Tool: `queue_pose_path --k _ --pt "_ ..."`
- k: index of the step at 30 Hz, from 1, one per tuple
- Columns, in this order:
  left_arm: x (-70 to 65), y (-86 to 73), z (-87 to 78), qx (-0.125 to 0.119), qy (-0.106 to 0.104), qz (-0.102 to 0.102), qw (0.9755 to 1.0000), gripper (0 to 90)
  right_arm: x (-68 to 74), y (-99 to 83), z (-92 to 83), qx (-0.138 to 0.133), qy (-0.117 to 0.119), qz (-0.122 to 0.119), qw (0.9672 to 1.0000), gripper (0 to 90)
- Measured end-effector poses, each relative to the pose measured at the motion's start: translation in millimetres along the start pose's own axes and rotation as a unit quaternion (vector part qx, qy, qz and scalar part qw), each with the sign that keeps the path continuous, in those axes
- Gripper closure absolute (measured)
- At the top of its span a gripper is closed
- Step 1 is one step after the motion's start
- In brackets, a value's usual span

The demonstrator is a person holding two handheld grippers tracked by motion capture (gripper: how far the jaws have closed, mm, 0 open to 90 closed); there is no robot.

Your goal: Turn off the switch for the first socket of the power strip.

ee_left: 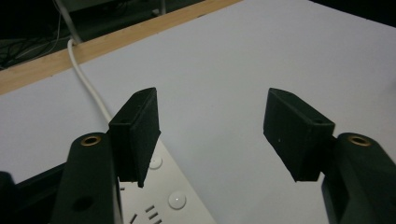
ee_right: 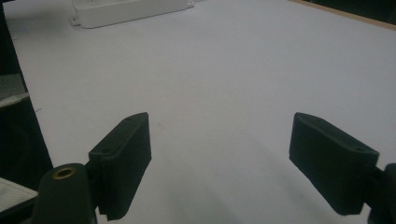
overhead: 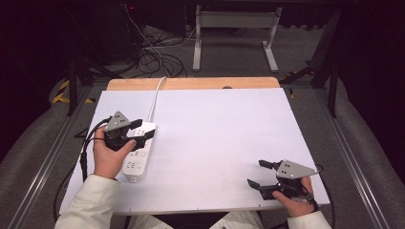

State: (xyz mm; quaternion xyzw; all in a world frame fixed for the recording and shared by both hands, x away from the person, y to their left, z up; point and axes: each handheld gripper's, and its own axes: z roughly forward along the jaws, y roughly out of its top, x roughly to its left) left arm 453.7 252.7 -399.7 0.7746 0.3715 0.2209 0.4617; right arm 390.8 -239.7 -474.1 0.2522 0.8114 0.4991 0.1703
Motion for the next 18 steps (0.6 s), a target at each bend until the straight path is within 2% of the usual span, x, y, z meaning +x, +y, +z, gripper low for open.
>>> queue_pose_path --k 3,6,10,12,18 --pt "-5.8 1.6 -6.7 -0.015 -0.013 0.004 0.9998 32.3 0.1 0.0 -0.1 0.000 0.001 0.000 1.0000 21.2" --pt "-11.2 2.3 -13.1 -0.026 -0.017 0.017 0.9994 28.9 0.1 0.2 -0.1 -0.001 0.001 -0.001 1.0000 21.0" --pt "-19.4 2.3 -18.3 -0.034 -0.036 0.017 0.9986 25.8 0.2 0.2 0.2 -0.001 0.002 -0.001 1.0000 20.7" --pt "-24.3 2.7 -19.9 -0.039 -0.053 0.014 0.9978 24.7 0.3 0.4 0.4 -0.001 0.002 -0.001 1.0000 20.7" --pt "-35.7 0.3 -24.3 -0.051 -0.082 0.027 0.9950 22.3 0.2 0.4 -0.2 -0.002 0.002 0.000 1.0000 20.5"
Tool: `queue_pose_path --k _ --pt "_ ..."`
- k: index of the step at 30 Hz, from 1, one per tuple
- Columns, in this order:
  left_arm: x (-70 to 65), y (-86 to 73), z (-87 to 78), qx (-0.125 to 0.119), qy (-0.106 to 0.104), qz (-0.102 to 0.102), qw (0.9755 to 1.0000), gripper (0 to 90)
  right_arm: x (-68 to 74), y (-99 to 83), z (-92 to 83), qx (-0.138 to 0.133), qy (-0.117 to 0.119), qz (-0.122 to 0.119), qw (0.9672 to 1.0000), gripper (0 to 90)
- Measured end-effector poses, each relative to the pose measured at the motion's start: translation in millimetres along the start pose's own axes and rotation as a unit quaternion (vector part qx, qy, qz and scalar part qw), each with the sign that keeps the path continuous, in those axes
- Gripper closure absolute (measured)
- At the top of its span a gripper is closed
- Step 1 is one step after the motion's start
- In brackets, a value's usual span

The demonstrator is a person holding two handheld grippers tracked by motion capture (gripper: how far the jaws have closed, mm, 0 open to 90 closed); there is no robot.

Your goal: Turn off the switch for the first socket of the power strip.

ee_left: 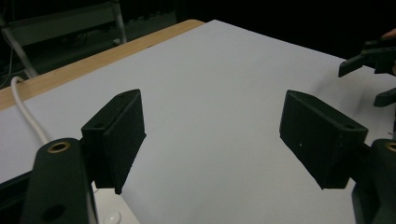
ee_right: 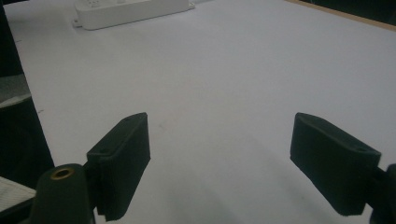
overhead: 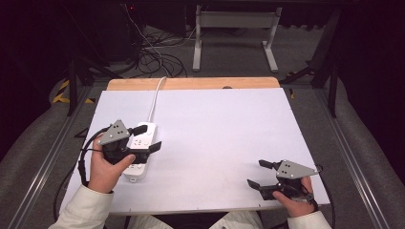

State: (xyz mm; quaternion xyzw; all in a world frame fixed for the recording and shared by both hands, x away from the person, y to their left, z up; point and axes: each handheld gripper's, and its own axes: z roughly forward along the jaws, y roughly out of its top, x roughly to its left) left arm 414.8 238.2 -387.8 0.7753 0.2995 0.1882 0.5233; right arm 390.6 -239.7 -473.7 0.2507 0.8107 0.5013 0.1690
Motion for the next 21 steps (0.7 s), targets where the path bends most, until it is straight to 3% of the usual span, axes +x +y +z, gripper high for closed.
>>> queue_pose_path --k 7,12,15,21 --pt "-9.1 -13.4 5.6 -0.017 -0.029 0.004 0.9994 20.7 0.3 0.2 -0.5 -0.001 0.000 0.000 1.0000 20.3" --pt "-14.9 -21.5 5.9 -0.026 -0.043 0.022 0.9985 20.0 -0.1 0.2 -0.2 -0.001 0.000 0.001 1.0000 20.2" --pt "-19.3 -27.3 6.5 -0.022 -0.056 0.021 0.9979 19.8 0.1 0.1 -0.4 -0.001 -0.001 0.001 1.0000 20.2" --pt "-27.1 -39.8 10.2 -0.020 -0.062 0.028 0.9975 18.2 0.1 0.1 -0.5 -0.002 0.000 0.000 1.0000 19.7"
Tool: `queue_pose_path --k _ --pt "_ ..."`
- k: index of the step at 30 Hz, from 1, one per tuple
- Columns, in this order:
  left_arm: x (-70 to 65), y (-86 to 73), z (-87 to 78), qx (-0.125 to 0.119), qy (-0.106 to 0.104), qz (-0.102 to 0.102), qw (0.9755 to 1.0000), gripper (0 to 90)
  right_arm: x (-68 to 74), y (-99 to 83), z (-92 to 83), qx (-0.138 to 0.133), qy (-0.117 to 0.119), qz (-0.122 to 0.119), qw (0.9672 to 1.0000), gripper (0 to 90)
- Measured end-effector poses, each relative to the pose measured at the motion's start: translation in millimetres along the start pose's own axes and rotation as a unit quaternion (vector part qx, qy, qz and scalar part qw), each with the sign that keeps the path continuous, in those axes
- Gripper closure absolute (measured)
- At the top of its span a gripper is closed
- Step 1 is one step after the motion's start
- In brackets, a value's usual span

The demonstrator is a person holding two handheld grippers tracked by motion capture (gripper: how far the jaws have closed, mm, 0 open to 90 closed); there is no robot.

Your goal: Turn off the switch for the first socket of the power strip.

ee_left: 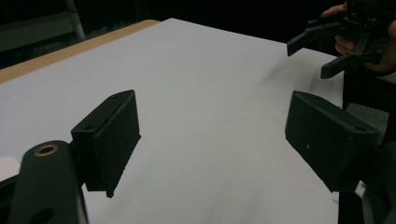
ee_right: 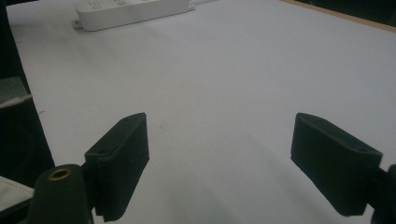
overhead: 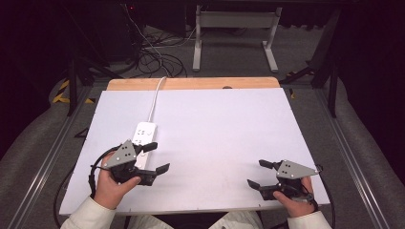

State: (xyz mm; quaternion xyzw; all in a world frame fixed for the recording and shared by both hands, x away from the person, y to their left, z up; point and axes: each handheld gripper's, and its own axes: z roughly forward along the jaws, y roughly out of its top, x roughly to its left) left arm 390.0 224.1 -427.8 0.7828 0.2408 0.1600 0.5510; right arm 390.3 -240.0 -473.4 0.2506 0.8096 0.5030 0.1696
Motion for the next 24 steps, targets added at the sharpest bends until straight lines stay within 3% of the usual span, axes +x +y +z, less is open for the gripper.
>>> queue_pose_path --k 12,17,21,24 --pt "-7.9 -28.2 6.6 0.032 0.005 -0.010 0.9994 17.9 0.2 0.0 -0.2 -0.001 0.001 -0.002 1.0000 18.6" --pt "-7.8 -39.3 7.4 0.035 0.015 -0.016 0.9991 17.9 0.4 0.0 -0.2 -0.001 0.003 -0.001 1.0000 18.5" --pt "-8.8 -47.4 7.7 0.036 0.021 -0.011 0.9991 18.0 0.6 -0.1 -0.1 0.001 0.003 -0.003 1.0000 18.4" --pt "-10.2 -52.5 7.1 0.040 0.023 0.009 0.9989 19.1 0.7 -0.2 0.0 0.001 0.003 -0.002 1.0000 18.4"
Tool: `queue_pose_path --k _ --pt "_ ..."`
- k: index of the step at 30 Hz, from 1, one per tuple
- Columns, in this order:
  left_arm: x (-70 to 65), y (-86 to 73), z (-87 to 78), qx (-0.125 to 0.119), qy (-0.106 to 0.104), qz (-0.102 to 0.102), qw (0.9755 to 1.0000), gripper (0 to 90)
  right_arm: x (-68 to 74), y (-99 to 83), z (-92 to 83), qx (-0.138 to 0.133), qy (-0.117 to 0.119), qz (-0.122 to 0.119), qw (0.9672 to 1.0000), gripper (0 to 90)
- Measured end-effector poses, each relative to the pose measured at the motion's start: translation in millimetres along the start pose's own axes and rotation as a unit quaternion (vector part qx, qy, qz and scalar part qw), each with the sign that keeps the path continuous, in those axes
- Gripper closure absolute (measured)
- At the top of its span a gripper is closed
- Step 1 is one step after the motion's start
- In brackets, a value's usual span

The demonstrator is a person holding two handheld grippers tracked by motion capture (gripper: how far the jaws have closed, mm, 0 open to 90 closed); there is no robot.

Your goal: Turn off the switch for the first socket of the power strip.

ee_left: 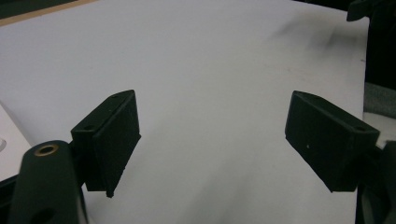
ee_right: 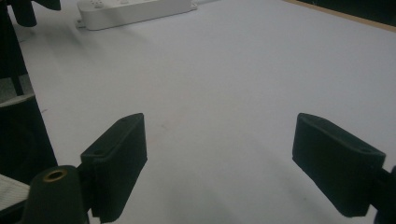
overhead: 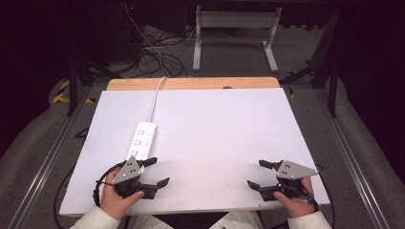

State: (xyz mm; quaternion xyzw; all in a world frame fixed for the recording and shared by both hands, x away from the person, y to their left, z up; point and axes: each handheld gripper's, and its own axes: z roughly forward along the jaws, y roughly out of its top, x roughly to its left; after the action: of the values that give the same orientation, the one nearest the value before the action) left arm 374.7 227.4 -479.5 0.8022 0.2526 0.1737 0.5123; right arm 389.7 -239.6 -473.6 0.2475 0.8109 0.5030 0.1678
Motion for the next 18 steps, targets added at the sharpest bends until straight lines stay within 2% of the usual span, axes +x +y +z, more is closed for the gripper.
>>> queue_pose_path --k 5,11,13,18 --pt "-3.6 -8.2 1.6 0.006 -0.009 0.005 0.9999 19.3 -0.6 -0.4 0.3 0.000 0.001 0.001 1.0000 18.4" --pt "-3.4 -5.5 1.3 -0.004 -0.015 -0.015 0.9998 19.3 -0.8 -0.5 0.4 0.000 0.002 0.000 1.0000 18.4" --pt "-3.5 -4.3 -0.7 -0.008 -0.013 -0.019 0.9997 19.2 -0.7 -0.3 0.4 -0.001 0.002 0.002 1.0000 18.4" --pt "-2.5 -3.0 -2.9 -0.012 -0.003 -0.012 0.9999 19.0 -0.3 0.0 0.3 -0.002 0.001 0.001 1.0000 18.3"
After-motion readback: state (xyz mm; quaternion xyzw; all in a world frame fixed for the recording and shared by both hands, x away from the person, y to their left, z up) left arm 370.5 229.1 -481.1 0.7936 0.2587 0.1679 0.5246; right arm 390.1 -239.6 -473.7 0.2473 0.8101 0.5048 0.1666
